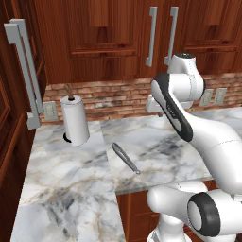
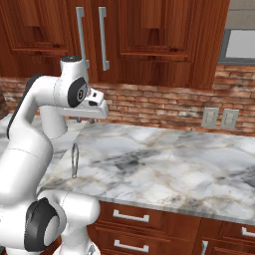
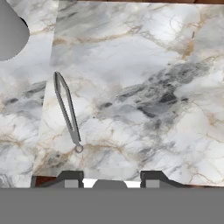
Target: Pick up the tongs from the counter and place them near the plate next to the oven.
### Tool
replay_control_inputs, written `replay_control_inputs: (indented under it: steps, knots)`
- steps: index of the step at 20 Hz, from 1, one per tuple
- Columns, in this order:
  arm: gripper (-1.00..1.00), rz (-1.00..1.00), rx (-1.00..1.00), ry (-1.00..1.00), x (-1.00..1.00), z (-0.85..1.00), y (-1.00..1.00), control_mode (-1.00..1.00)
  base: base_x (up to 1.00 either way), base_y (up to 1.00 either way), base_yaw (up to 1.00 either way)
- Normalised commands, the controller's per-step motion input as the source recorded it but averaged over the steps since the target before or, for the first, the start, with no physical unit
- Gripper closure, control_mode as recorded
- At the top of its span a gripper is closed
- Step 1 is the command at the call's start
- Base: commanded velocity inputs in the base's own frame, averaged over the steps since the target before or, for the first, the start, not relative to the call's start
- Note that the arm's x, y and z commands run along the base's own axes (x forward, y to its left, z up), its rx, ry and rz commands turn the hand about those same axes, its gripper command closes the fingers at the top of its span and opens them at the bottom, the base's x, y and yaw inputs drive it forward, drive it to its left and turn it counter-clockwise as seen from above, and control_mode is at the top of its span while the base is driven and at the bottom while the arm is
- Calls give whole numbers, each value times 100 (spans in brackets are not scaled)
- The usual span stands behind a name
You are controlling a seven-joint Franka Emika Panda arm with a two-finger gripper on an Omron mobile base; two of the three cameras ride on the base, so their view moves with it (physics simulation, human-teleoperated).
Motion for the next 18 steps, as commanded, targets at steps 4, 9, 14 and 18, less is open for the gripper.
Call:
replay_control_inputs:
  steps: [4,9,14,18]
  knots:
    - [-100,1,0,0,-1,-3,4,-100,0,0,0]
    - [-100,8,0,0,0,-35,41,-100,0,0,0]
    - [-100,7,0,1,2,-47,46,-100,0,0,0]
    - [-100,7,0,3,6,-48,38,-100,0,0,0]
